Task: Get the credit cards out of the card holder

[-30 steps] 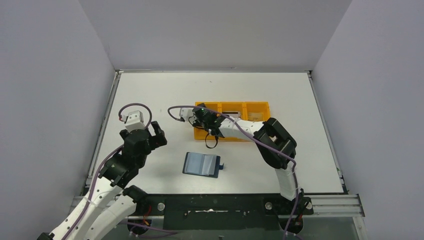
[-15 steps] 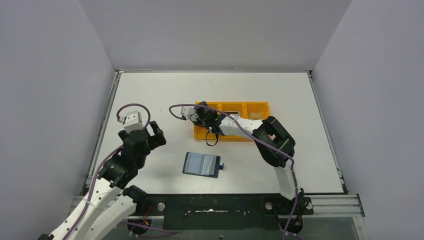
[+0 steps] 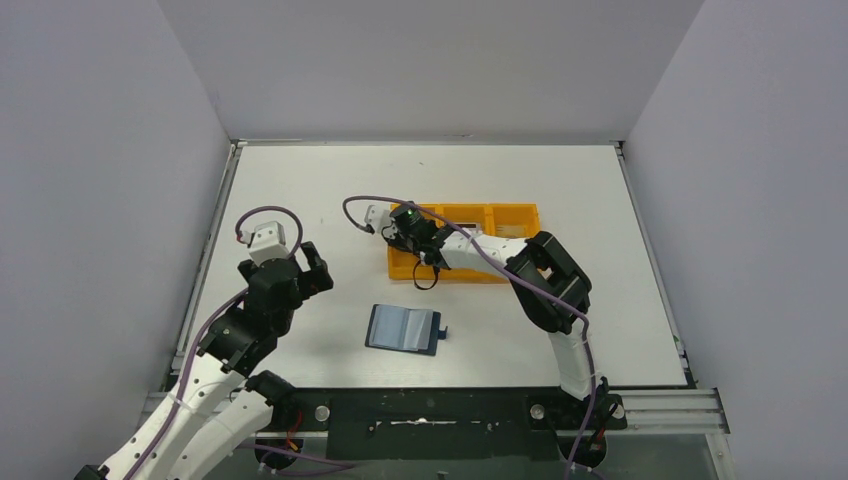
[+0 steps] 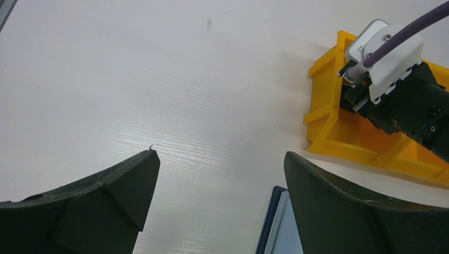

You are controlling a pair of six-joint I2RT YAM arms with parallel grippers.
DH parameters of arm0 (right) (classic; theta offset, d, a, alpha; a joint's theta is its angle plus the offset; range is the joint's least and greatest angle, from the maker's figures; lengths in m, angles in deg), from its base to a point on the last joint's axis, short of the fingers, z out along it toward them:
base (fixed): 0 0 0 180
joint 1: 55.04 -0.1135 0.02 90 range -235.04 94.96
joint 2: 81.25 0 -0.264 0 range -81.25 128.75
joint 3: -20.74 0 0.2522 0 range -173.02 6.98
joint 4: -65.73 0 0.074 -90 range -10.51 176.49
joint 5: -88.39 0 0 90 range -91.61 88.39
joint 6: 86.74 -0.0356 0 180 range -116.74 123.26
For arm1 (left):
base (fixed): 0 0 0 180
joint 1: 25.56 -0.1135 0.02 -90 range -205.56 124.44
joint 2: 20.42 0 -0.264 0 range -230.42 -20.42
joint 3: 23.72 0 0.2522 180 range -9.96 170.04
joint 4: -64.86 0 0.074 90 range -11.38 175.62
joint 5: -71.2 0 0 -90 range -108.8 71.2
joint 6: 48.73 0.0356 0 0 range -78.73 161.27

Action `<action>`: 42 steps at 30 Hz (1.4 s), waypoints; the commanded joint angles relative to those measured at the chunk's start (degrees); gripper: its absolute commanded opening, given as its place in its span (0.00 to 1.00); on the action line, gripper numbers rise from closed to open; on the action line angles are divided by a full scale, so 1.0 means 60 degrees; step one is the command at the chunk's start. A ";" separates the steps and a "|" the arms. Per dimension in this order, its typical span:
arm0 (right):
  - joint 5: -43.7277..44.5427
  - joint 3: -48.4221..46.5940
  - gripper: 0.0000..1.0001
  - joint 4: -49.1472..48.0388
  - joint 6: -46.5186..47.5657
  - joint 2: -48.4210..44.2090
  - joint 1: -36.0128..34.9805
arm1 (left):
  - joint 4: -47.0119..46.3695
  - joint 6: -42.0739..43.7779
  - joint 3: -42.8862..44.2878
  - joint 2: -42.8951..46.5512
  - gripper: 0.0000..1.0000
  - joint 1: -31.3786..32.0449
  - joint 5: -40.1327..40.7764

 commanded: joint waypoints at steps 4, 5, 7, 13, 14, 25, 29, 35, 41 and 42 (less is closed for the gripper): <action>0.0737 -0.0345 0.30 -0.0695 -0.1030 0.0048 0.0146 | -0.0251 0.0053 0.0083 -0.0031 0.90 -0.0067 -0.0016; 0.0831 -0.0345 0.31 -0.0740 -0.1148 0.0062 0.0165 | -0.0246 0.0054 0.0079 -0.0044 0.90 -0.0066 -0.0014; 0.0916 -0.0391 0.33 -0.0766 -0.1536 0.0074 0.0230 | -0.0241 0.0055 0.0081 -0.0062 0.90 -0.0066 -0.0017; 0.0392 -0.0418 0.34 -0.0662 -0.2340 -0.0041 0.0356 | -0.0227 0.0054 0.0082 -0.0074 0.90 -0.0066 -0.0032; 0.0280 -0.0438 0.34 -0.0602 -0.2403 -0.0030 0.0363 | -0.0230 0.0054 0.0075 -0.0068 0.90 -0.0066 -0.0043; -0.0546 -0.0512 0.37 -0.0053 -0.3031 -0.0289 0.0371 | -0.0264 0.0083 0.0068 -0.0179 0.90 -0.0081 -0.0143; -0.1024 -0.0434 0.38 0.0046 -0.3276 -0.0597 0.0376 | -0.0260 0.0083 0.0068 -0.0178 0.90 -0.0095 -0.0150; -0.1093 -0.0213 0.39 0.0047 -0.4417 -0.1395 0.0390 | -0.0241 0.0083 0.0081 -0.0165 0.90 -0.0110 -0.0160; -0.1786 0.0142 0.72 0.0910 -0.8251 -0.2808 0.0623 | -0.0234 0.0070 0.0083 -0.0179 0.90 -0.0128 -0.0121; -0.2195 0.0370 0.73 0.0966 -0.8856 -0.3003 0.0680 | -0.0220 0.0076 0.0075 -0.0180 0.90 -0.0132 -0.0115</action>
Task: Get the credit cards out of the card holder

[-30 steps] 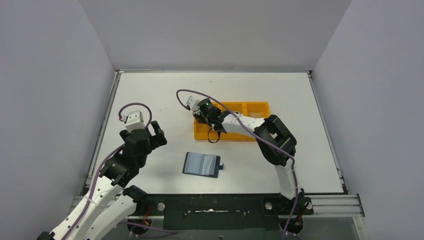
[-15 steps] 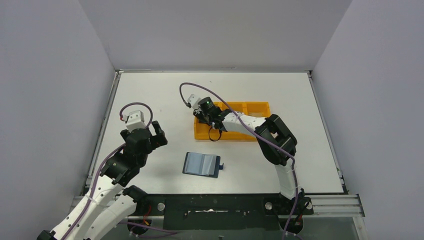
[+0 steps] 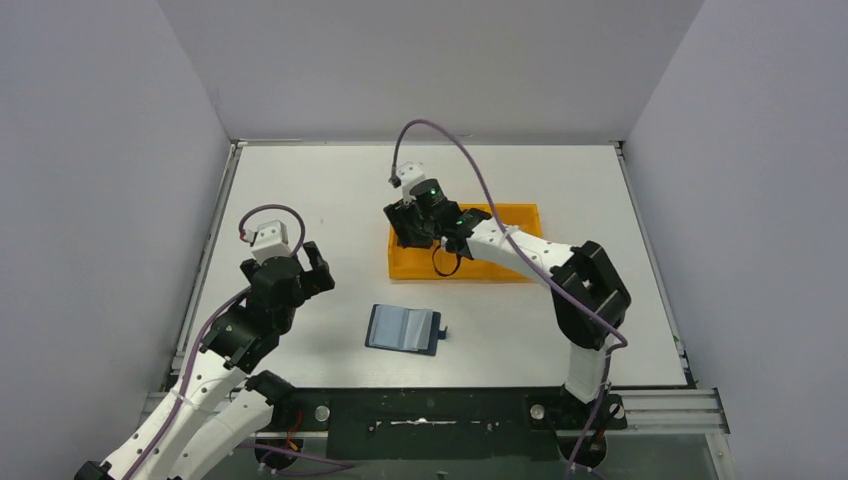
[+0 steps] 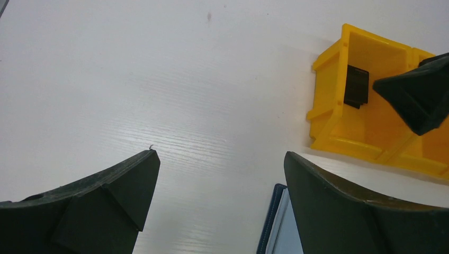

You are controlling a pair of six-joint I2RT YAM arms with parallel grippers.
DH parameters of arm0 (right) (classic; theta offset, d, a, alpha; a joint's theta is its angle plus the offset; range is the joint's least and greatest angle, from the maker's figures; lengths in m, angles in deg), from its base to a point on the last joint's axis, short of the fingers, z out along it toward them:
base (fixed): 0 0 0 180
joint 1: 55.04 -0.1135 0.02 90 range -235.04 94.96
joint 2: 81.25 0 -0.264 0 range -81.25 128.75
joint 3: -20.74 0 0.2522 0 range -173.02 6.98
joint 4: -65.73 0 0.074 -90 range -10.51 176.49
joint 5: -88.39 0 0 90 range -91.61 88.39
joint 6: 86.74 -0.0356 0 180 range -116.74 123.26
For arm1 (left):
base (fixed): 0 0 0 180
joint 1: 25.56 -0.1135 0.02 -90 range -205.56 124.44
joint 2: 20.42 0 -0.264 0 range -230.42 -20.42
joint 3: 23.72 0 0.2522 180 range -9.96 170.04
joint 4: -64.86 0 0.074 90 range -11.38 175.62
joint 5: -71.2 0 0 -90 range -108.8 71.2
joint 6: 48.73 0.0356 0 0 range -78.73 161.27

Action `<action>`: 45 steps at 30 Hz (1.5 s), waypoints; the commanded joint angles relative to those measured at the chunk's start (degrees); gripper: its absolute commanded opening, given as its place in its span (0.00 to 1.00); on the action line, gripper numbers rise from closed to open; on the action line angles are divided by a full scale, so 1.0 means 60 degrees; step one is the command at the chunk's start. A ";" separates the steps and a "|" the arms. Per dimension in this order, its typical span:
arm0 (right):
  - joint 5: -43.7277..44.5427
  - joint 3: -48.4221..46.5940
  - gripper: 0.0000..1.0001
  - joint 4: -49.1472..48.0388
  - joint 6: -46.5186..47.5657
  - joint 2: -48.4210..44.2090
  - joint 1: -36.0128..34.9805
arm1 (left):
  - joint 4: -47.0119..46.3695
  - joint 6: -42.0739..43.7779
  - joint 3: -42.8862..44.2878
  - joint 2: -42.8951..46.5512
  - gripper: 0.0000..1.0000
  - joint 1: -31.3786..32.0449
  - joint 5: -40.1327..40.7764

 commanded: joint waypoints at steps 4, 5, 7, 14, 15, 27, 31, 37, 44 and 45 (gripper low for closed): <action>-0.1183 0.1959 0.71 -0.0571 -0.5861 -0.2472 0.0266 | -0.0198 0.0043 0.0093 0.0049 0.90 -0.0103 0.0089; -0.1130 0.2297 0.69 -0.0665 -0.6542 -0.2608 0.0206 | -0.0197 0.0036 0.0086 0.0048 0.90 -0.0116 0.0098; -0.0543 0.2653 0.65 -0.0580 -0.7363 -0.2755 -0.0292 | -0.0200 0.0036 0.0084 0.0057 0.90 -0.0131 0.0116; 0.4472 0.2084 0.66 0.1816 -1.0123 -0.2094 -0.3106 | -0.0120 -0.0079 0.0097 0.0077 0.90 -0.0189 0.0271; 0.4810 0.1897 0.65 0.2065 -1.0326 -0.1933 -0.3390 | -0.0115 -0.0092 0.0097 0.0082 0.90 -0.0198 0.0285; 0.4059 0.1628 0.58 0.2154 -1.0790 -0.0735 -0.4452 | 0.0036 -0.0241 0.0145 0.0156 0.91 -0.0469 0.0657; 0.3699 0.1343 0.58 0.2121 -1.0402 -0.0393 -0.4461 | -0.0060 -0.0207 0.0100 0.0254 0.91 -0.0592 0.0549; 0.3576 0.0859 0.59 0.2946 -1.0490 0.0219 -0.4468 | -0.0110 -0.0181 0.0081 0.0215 0.91 -0.0715 0.0413; 0.3424 0.0676 0.47 0.3548 -1.0745 0.0694 -0.4435 | -0.0154 -0.0142 0.0068 0.0175 0.91 -0.0748 0.0302; 0.3456 0.0642 0.44 0.3603 -1.0761 0.0699 -0.4435 | -0.0153 -0.0140 0.0068 0.0155 0.91 -0.0760 0.0289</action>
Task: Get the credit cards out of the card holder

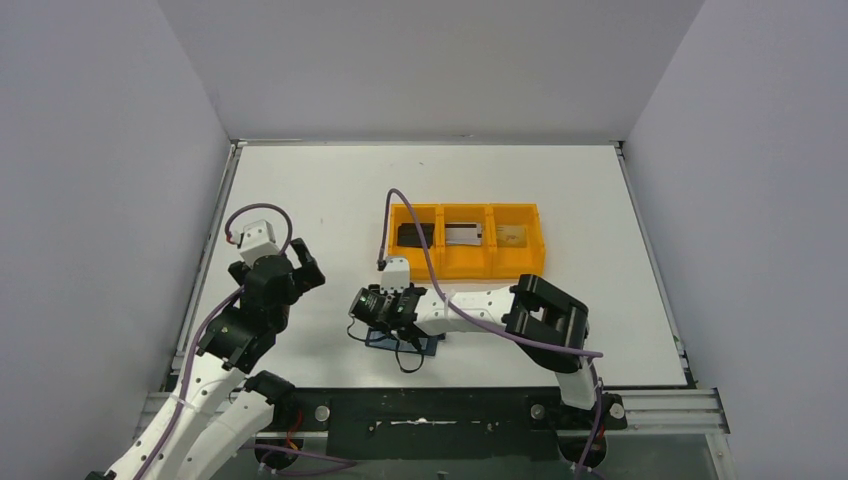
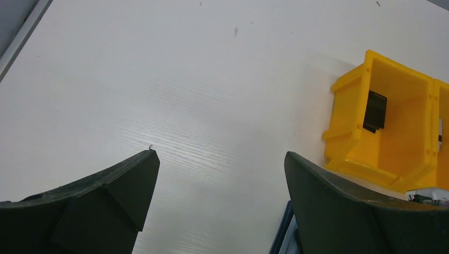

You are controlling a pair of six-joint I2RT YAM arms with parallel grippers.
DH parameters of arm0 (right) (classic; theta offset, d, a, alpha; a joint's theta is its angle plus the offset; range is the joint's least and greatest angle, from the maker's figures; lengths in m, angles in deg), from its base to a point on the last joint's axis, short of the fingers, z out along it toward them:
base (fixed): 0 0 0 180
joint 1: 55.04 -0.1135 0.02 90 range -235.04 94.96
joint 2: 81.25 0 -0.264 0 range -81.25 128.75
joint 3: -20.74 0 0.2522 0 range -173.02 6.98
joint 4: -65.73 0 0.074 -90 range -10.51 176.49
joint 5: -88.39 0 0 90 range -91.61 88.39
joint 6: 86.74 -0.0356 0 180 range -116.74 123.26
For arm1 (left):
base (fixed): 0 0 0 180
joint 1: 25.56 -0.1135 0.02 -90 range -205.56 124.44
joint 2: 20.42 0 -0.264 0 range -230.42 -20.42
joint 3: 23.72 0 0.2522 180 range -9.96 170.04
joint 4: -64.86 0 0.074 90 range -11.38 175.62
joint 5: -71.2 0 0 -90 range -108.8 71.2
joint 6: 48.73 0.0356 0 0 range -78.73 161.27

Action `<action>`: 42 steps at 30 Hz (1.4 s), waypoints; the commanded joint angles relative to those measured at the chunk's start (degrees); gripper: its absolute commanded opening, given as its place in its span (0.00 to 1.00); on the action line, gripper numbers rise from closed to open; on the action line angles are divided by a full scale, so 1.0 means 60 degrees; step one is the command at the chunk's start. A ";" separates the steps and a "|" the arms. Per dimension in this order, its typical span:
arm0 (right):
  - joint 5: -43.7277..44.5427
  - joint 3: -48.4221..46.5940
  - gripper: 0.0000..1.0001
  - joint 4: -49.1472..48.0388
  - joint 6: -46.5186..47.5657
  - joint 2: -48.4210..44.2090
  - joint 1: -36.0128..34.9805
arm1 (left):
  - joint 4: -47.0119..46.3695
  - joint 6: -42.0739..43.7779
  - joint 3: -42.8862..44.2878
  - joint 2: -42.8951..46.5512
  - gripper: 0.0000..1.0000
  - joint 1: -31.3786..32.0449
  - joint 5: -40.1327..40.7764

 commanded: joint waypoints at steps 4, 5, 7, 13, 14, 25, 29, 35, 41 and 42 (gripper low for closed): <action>0.0107 -0.0306 0.35 0.0472 -0.0226 0.0213 -0.0026 | -0.0255 -0.0012 0.0057 -0.0025 0.91 -0.0088 -0.0098; 0.0109 -0.0291 0.32 0.0438 -0.0192 0.0186 -0.0011 | -0.0255 -0.0014 0.0053 -0.0028 0.91 -0.0088 -0.0117; 0.0170 -0.0261 0.26 0.0377 -0.0093 0.0104 -0.0002 | -0.0256 -0.0012 0.0057 -0.0023 0.91 -0.0096 -0.0134; 0.0180 0.0050 0.22 -0.0253 0.0252 -0.0371 0.0013 | -0.0322 0.0032 0.0028 -0.0055 0.91 -0.0143 -0.0236; 0.0156 0.0058 0.28 -0.0312 0.0321 -0.0447 0.0021 | -0.0328 0.0028 0.0028 -0.0064 0.91 -0.0146 -0.0237; 0.0060 -0.0165 0.60 0.0044 0.0197 -0.0423 -0.0127 | -0.0416 0.0101 0.0013 -0.0132 0.91 -0.0300 -0.0454; -0.0104 -0.0549 0.61 0.0582 0.0079 0.0136 -0.0125 | -0.0417 0.0108 0.0013 -0.0147 0.91 -0.0362 -0.0466; 0.0195 -0.0548 0.53 0.1243 -0.0325 0.0448 -0.0134 | -0.0438 0.0116 0.0013 -0.0175 0.91 -0.0430 -0.0502; 0.0386 -0.0416 0.31 0.1155 -0.0241 0.0301 -0.0163 | -0.0490 0.0158 0.0013 -0.0229 0.91 -0.0513 -0.0637; 0.0332 -0.0358 0.27 0.0965 -0.0145 0.0249 -0.0173 | -0.0501 0.0167 0.0013 -0.0234 0.91 -0.0513 -0.0671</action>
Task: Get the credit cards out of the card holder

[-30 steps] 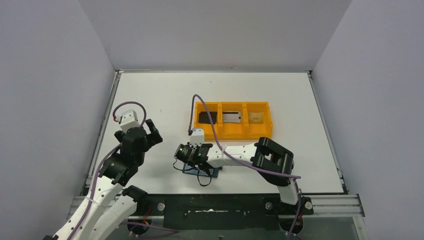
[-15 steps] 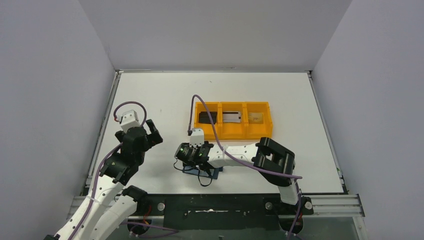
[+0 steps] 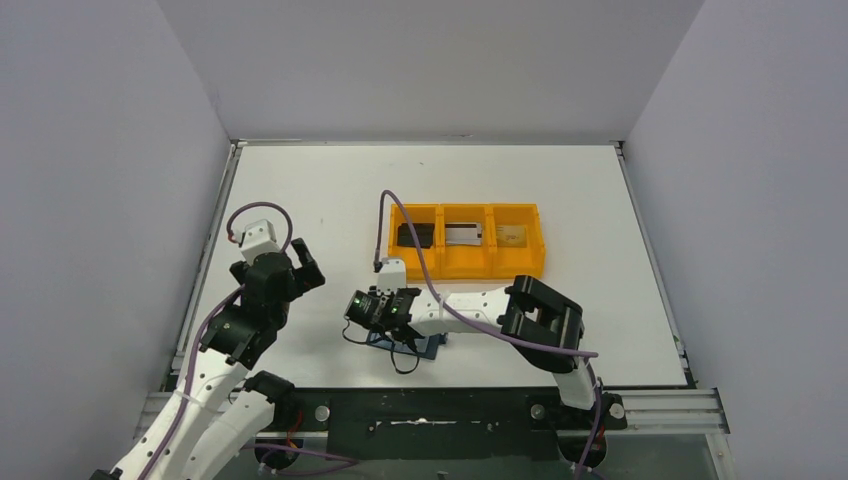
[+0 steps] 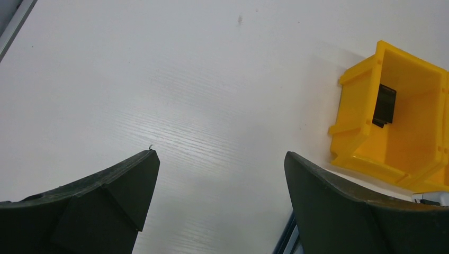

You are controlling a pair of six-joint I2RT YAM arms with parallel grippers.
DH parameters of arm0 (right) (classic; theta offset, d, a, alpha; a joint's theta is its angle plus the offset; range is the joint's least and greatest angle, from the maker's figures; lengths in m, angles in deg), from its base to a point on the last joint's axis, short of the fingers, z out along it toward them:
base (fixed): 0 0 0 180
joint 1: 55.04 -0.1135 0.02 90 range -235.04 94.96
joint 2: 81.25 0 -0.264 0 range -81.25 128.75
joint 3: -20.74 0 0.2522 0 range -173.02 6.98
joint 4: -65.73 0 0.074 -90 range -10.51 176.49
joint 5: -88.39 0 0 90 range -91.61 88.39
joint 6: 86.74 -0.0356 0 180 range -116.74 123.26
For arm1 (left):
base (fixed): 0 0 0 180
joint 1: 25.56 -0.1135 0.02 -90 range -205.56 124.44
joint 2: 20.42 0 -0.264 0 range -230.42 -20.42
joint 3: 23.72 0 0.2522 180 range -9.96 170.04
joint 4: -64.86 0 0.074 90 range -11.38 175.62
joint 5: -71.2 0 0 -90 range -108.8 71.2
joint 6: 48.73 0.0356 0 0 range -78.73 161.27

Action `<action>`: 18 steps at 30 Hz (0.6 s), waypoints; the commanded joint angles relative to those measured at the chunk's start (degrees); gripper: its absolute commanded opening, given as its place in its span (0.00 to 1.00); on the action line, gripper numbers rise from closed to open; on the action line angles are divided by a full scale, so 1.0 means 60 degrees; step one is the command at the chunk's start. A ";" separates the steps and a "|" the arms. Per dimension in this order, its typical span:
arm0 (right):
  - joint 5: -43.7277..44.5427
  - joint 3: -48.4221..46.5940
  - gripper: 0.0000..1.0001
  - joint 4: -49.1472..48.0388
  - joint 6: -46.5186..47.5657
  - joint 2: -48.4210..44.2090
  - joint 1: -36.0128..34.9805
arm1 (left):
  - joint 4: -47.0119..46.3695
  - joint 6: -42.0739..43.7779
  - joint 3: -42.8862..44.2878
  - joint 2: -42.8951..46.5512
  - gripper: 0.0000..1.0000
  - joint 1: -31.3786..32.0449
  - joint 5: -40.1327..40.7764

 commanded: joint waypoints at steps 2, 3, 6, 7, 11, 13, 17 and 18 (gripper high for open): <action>0.0216 0.0217 0.21 -0.0002 0.0238 -0.0121 -0.0076 | -0.0486 0.0121 0.0101 -0.0023 0.91 -0.0098 -0.0184; 0.0203 0.0212 0.17 -0.0097 0.0371 -0.0176 -0.0085 | -0.0494 0.0120 0.0101 -0.0024 0.91 -0.0105 -0.0186; 0.0112 0.0302 0.11 -0.0545 0.0780 -0.0470 -0.0052 | -0.0486 0.0120 0.0101 -0.0012 0.91 -0.0113 -0.0184; 0.0010 0.0411 0.11 -0.0831 0.0964 -0.0598 -0.0036 | -0.0486 0.0120 0.0101 -0.0002 0.91 -0.0113 -0.0188; -0.0412 0.0846 0.08 -0.1986 0.1546 -0.1148 0.0016 | -0.0486 0.0120 0.0101 -0.0023 0.91 -0.0113 -0.0189; -0.0517 0.1084 0.09 -0.2384 0.1689 -0.1425 0.0034 | -0.0492 0.0120 0.0101 -0.0023 0.91 -0.0113 -0.0198; -0.0973 0.1745 0.09 -0.3307 0.1965 -0.1922 0.0106 | -0.0488 0.0121 0.0101 -0.0020 0.91 -0.0113 -0.0230; -0.1145 0.1919 0.09 -0.3536 0.1997 -0.2034 0.0141 | -0.0494 0.0120 0.0101 -0.0016 0.91 -0.0124 -0.0228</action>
